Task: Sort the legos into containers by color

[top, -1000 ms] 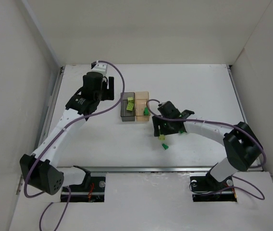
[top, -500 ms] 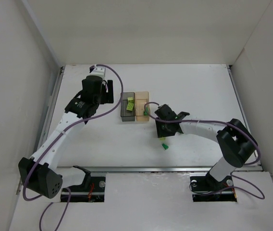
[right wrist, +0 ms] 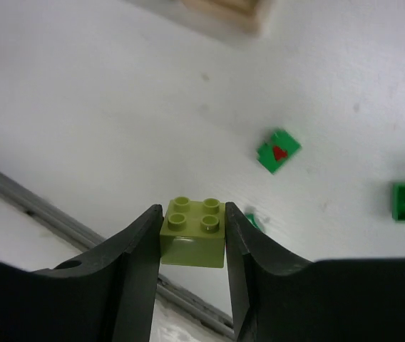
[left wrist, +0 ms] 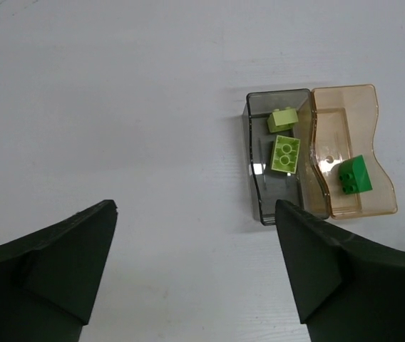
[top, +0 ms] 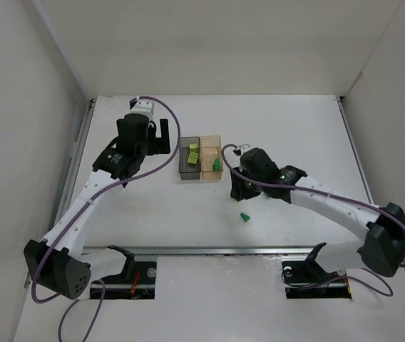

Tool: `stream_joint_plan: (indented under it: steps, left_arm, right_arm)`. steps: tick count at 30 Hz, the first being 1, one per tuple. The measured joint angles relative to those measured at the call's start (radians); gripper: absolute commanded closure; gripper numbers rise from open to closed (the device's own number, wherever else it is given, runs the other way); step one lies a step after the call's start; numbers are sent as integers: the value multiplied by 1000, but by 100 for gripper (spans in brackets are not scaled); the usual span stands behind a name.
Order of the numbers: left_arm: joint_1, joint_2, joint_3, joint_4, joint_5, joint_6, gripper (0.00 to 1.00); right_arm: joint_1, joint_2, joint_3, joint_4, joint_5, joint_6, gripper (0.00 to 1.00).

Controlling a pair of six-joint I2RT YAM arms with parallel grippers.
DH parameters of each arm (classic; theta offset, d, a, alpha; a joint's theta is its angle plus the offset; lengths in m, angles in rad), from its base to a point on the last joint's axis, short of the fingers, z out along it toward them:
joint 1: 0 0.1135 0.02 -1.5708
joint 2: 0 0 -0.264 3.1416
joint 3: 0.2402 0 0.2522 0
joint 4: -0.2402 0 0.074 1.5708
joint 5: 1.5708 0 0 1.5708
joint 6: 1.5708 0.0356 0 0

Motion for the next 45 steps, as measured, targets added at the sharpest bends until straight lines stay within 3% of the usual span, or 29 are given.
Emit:
stream_joint_plan:
  steps: [3, 6, 11, 17, 20, 21, 22, 27, 35, 41, 45]
  left_arm:
    - [19, -15, -23, 6, 8, -14, 1]
    - [47, -23, -45, 15, 39, -21, 1]
    - [80, -58, -112, 23, 71, -24, 1]
    - [100, -66, -131, 33, 77, 0, 1]
    - [104, -66, -137, 41, 79, 7, 1]
    - [106, -66, -137, 43, 79, 9, 1]
    - [109, -64, -137, 46, 81, 10, 1]
    - [137, -58, -137, 64, 114, 13, 1]
    - [163, -49, -137, 71, 154, 26, 1]
    - [175, -92, -194, 141, 152, 35, 1]
    - [176, -159, -297, 165, 137, 39, 1]
  right_arm:
    - [3, -63, 54, 67, -49, -51, 100]
    - [3, 8, 169, 148, -78, -81, 100]
    - [3, 398, 545, 185, -96, -118, 100]
    - [3, 651, 738, 128, -85, -147, 92]
    - [3, 689, 768, 90, -62, -154, 63]
    - [3, 691, 772, 82, -59, -158, 51]
    - [3, 692, 779, 72, -59, -159, 30]
    - [3, 690, 807, 66, -58, -175, 0]
    - [-8, 584, 793, -17, -25, -136, 0]
    - [-141, 278, 468, -43, -35, -4, 11]
    - [-214, 248, 312, -63, -20, 51, 19]
